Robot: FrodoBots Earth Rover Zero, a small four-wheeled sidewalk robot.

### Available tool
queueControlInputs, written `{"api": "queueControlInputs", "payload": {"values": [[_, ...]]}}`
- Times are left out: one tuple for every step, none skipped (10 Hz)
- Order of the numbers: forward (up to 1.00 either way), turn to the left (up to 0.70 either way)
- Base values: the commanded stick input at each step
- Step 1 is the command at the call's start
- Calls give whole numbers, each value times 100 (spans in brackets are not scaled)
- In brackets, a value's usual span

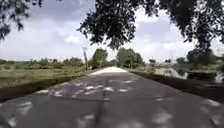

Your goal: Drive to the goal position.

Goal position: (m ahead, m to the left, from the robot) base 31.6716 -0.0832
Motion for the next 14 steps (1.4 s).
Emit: {"api": "queueControlInputs", "payload": {"values": [[70, 0], [70, 0], [70, 0], [70, 0], [70, 0], [70, 0], [70, 0], [70, 0], [70, 0], [70, 0], [70, 0], [70, 0], [70, 0], [70, 0]]}}
